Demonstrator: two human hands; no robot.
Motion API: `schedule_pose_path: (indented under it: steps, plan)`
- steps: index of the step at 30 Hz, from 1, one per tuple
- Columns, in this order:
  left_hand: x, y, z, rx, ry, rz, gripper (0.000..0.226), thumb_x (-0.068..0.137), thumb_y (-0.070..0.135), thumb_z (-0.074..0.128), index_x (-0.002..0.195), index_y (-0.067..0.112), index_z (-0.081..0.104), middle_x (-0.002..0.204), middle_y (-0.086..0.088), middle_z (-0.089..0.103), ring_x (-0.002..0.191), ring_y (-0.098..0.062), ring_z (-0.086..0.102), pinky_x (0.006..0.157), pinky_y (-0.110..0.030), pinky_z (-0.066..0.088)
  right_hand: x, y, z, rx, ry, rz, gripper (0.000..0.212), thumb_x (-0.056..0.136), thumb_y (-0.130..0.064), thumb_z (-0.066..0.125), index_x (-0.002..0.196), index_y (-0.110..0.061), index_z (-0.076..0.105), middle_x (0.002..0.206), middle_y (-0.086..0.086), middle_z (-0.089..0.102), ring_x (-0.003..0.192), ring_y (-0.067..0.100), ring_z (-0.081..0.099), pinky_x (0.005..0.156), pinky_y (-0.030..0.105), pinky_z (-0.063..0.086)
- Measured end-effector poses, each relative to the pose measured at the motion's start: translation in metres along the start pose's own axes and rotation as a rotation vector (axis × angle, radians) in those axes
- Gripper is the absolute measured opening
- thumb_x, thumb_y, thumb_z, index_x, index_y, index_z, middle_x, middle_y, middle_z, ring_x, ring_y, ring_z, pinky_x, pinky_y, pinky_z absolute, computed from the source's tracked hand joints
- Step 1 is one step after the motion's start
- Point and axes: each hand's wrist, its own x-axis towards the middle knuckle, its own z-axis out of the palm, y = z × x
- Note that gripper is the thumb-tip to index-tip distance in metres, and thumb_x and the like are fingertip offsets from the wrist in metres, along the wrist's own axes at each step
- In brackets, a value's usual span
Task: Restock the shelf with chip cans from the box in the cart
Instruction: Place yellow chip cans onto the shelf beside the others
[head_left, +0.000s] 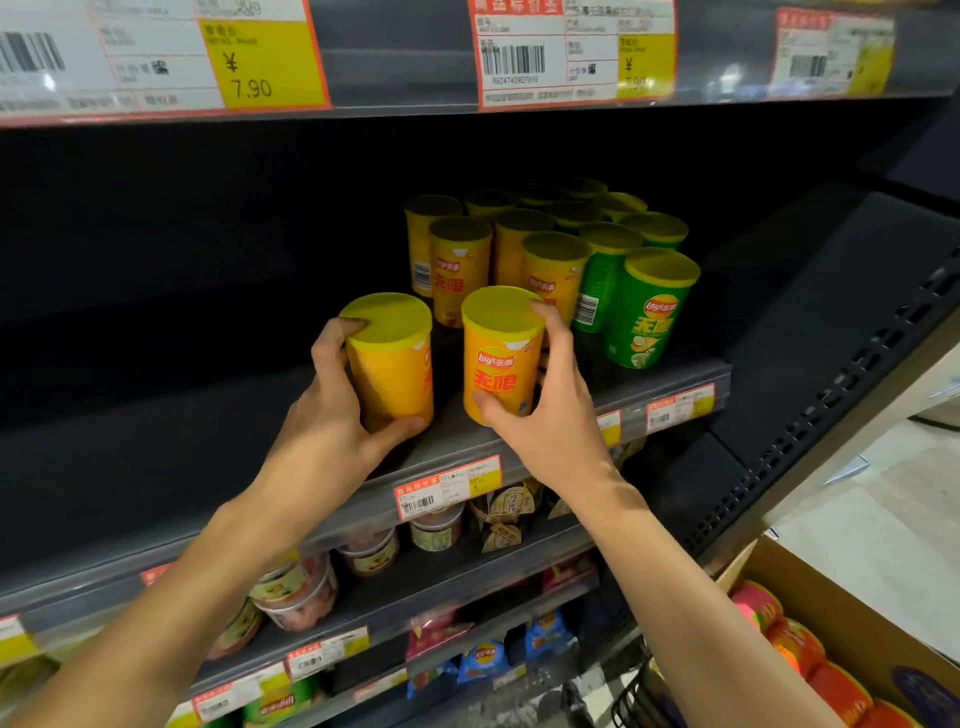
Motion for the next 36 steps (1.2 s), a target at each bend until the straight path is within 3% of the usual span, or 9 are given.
schedule_pose_path:
  steps: [4,11,14,17,21,26,28,32,36]
  plan:
    - [-0.001,-0.001,0.002,0.096,0.003,0.026,0.093,0.077,0.037,0.079,0.137,0.038,0.009,0.109,0.002,0.050,0.069,-0.010,0.058,0.056,-0.015,0.042,0.000,0.008,-0.014,0.006,0.013,0.007,0.092,0.078,-0.023,0.081,0.146,-0.042,0.021,0.141,-0.005,0.044,0.122,0.016,0.053,0.092,0.046,0.055]
    - [-0.001,-0.004,-0.001,0.078,-0.055,0.053,0.080,0.089,0.034,0.066,0.141,0.032,0.005,0.111,-0.003,0.053,0.069,-0.008,0.061,0.058,-0.017,0.046,-0.004,0.014,-0.028,0.034,0.021,0.039,0.096,0.075,-0.021,0.083,0.143,-0.052,0.022,0.139,-0.011,0.045,0.122,0.013,0.052,0.095,0.044,0.055]
    - [0.003,-0.006,-0.002,0.034,-0.086,0.049,0.080,0.089,0.034,0.066,0.139,0.036,0.004,0.118,-0.004,0.053,0.083,-0.011,0.064,0.069,-0.031,0.056,-0.004,0.014,-0.026,0.044,0.026,0.041,0.097,0.075,-0.021,0.083,0.144,-0.050,0.022,0.140,-0.011,0.045,0.123,0.012,0.052,0.094,0.044,0.055]
    - [0.015,-0.005,0.002,-0.042,-0.105,0.008,0.081,0.086,0.032,0.070,0.134,0.042,0.007,0.125,-0.001,0.050,0.101,-0.018,0.062,0.083,-0.040,0.057,-0.004,0.014,-0.026,0.059,0.027,0.049,0.097,0.075,-0.019,0.083,0.143,-0.050,0.022,0.138,-0.009,0.047,0.120,0.014,0.054,0.092,0.044,0.056]
    - [0.040,0.000,0.014,-0.062,-0.105,-0.027,0.082,0.083,0.024,0.076,0.133,0.038,0.012,0.125,0.003,0.047,0.101,-0.013,0.060,0.085,-0.037,0.056,-0.003,0.012,-0.026,0.062,0.033,0.056,0.095,0.073,-0.018,0.083,0.141,-0.048,0.025,0.134,-0.009,0.048,0.116,0.015,0.055,0.090,0.046,0.056]
    - [0.069,0.002,0.034,-0.111,-0.131,0.034,0.086,0.083,0.017,0.077,0.141,0.020,0.015,0.133,-0.004,0.050,0.115,-0.016,0.057,0.093,-0.035,0.053,-0.006,0.010,-0.025,0.088,0.043,0.066,0.094,0.073,-0.016,0.083,0.139,-0.049,0.025,0.133,-0.009,0.048,0.116,0.015,0.055,0.089,0.045,0.057]
    - [0.078,0.001,0.042,-0.136,-0.124,0.051,0.087,0.081,0.017,0.079,0.141,0.022,0.016,0.139,-0.008,0.045,0.123,-0.020,0.053,0.099,-0.042,0.051,-0.007,0.010,-0.025,0.087,0.047,0.070,0.094,0.073,-0.017,0.083,0.139,-0.049,0.025,0.134,-0.008,0.048,0.116,0.016,0.055,0.088,0.045,0.057]
    - [0.089,0.001,0.055,-0.150,-0.098,0.068,0.084,0.078,0.031,0.078,0.136,0.044,0.018,0.145,-0.012,0.042,0.129,-0.025,0.049,0.101,-0.052,0.048,-0.006,0.009,-0.025,0.082,0.046,0.079,0.094,0.072,-0.017,0.083,0.139,-0.049,0.025,0.134,-0.006,0.048,0.115,0.019,0.056,0.087,0.045,0.058]
    - [0.098,0.004,0.067,-0.153,-0.102,0.063,0.086,0.079,0.032,0.077,0.139,0.040,0.016,0.146,-0.010,0.042,0.129,-0.026,0.050,0.097,-0.052,0.051,-0.007,0.010,-0.025,0.083,0.046,0.080,0.094,0.072,-0.017,0.083,0.138,-0.051,0.025,0.133,-0.007,0.049,0.114,0.019,0.056,0.086,0.045,0.058]
